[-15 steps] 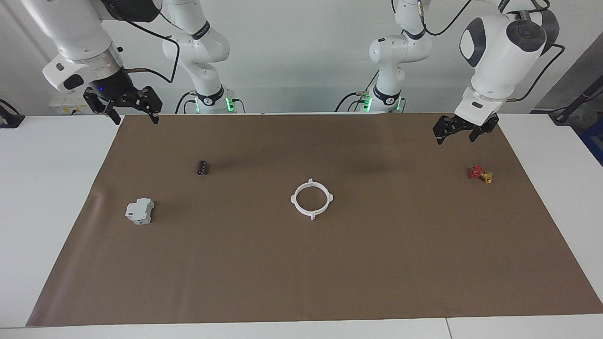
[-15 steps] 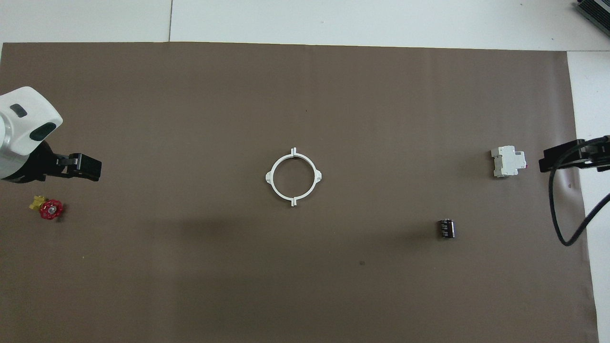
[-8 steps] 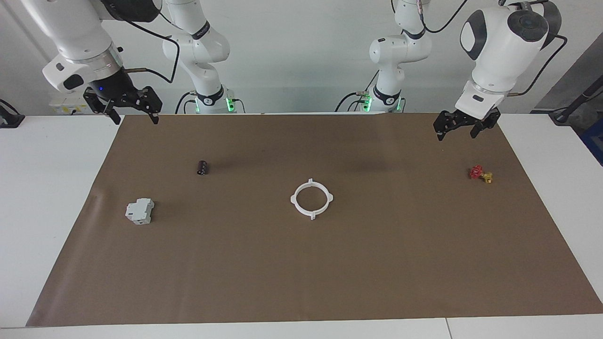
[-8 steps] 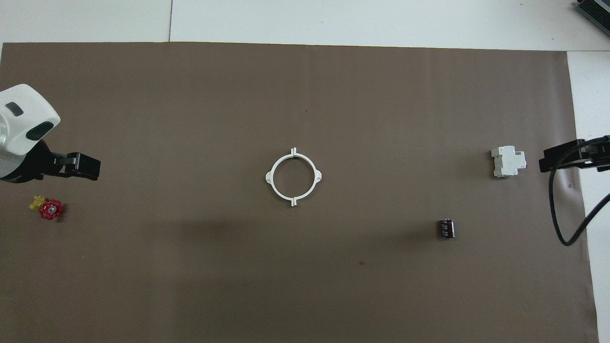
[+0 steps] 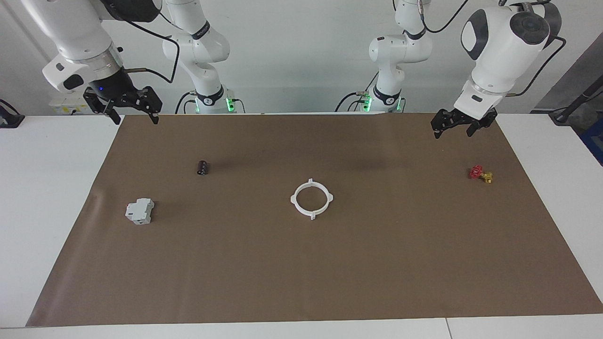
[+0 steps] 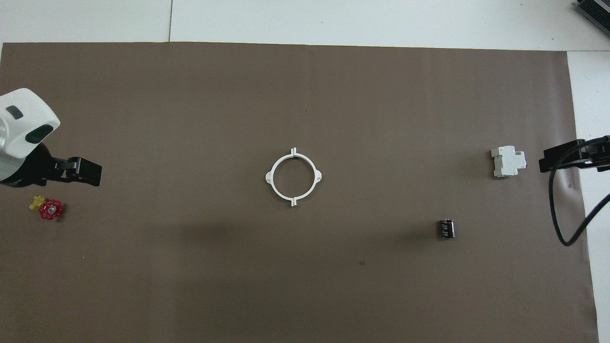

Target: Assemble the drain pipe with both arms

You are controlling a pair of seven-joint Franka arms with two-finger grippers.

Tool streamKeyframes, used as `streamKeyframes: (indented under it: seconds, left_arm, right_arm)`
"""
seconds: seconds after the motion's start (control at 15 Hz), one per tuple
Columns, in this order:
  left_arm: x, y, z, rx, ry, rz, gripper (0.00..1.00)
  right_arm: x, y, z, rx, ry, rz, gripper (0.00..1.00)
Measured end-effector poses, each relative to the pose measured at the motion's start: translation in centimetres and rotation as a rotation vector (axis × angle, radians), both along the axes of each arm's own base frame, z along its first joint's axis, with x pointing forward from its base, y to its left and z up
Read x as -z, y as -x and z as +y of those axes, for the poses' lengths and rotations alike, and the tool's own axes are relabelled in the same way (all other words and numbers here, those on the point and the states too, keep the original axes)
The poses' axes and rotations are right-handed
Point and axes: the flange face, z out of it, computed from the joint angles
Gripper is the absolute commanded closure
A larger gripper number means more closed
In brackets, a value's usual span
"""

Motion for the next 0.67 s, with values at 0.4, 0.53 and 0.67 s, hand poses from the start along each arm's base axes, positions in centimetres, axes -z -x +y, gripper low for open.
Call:
streamKeyframes:
  seconds: [0.4,0.53,0.67]
  left_arm:
    - [-0.15,-0.01,-0.22,0.002,0.001,-0.003,0.0]
    - [-0.22,-0.02,-0.34,-0.006,0.0,-0.005,0.0]
    - [-0.49,-0.17,-0.4,-0.014,0.003,-0.02,0.0]
  right_arm:
    - [0.0,0.0,0.0,0.0,0.0,0.0,0.0]
    - [0.0,0.0,0.0,0.0,0.0,0.0,0.0]
    - [0.0,0.0,0.0,0.0,0.0,0.0,0.0]
